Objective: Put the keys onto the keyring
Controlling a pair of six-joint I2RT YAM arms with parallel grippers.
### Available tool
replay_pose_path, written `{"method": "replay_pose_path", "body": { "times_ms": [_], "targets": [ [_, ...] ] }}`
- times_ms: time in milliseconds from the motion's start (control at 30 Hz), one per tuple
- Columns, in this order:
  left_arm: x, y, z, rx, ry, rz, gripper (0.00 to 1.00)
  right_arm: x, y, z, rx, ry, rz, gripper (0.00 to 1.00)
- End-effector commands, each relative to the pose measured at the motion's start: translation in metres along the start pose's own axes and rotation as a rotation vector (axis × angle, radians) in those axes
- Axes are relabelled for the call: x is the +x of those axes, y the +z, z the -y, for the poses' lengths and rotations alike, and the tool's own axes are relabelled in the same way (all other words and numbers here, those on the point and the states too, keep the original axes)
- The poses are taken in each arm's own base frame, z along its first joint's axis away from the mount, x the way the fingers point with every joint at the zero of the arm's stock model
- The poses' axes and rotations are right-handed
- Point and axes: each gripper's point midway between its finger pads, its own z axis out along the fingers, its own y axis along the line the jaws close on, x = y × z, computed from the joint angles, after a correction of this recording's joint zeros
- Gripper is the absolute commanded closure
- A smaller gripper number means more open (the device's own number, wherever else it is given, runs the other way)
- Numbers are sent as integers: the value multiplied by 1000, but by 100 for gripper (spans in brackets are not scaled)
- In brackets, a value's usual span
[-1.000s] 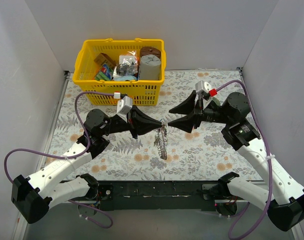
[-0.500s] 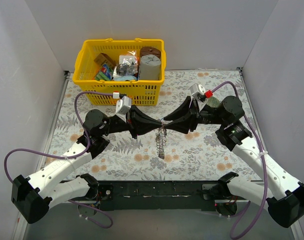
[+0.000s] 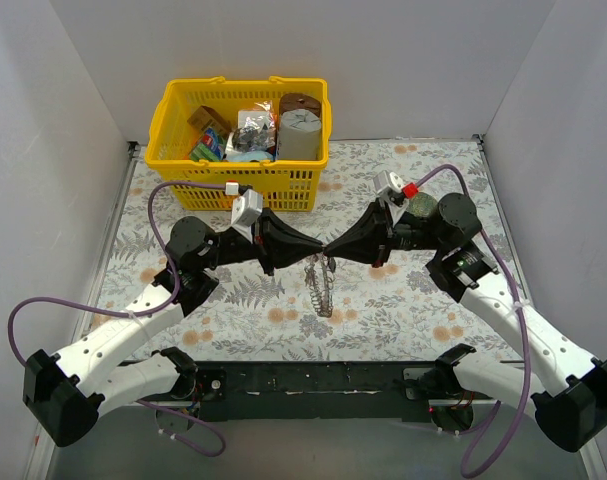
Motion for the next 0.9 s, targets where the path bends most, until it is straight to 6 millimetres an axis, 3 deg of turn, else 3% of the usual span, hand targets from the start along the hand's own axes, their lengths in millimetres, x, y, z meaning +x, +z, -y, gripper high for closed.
{"method": "replay_pose_path", "body": {
  "times_ms": [0,133,200,233,300,333,367,400,467,567,600,700,733,867],
  "targets": [
    [-33,2,18,55,73,60,100,-12,5,5,20,-13,14,99],
    [-26,2,12,27,81,1,100,-19,4,9,60,-59,-4,99],
    [-29,2,13,24,95,-17,100,-12,1,15,93,-33,-56,99],
    [-22,1,11,18,74,-53,97,-19,1,14,100,-57,-60,99],
    [-26,1,14,28,98,-77,88,-9,-3,19,129,-58,-122,99],
    [-16,-1,10,17,72,-126,80,-18,-4,16,133,-80,-128,99],
    [-23,0,11,19,101,-131,76,-18,-6,18,135,-111,-149,99],
    [-22,0,10,14,109,-148,70,-6,-8,21,143,-73,-201,99],
    [-10,-4,5,-1,97,-219,56,-15,-10,17,136,-104,-223,99],
    [-8,-6,2,-21,89,-281,44,-3,-14,19,133,-89,-300,99],
    [-16,-5,2,-19,120,-281,41,-6,-14,20,128,-115,-308,99],
    [1,-9,-5,-37,83,-379,34,-1,-17,17,108,-91,-352,99],
    [-5,-8,-7,-47,93,-386,33,4,-19,14,94,-82,-378,99],
    [5,-7,-16,-61,66,-465,33,12,-20,12,65,-62,-415,99]
  ]
}}
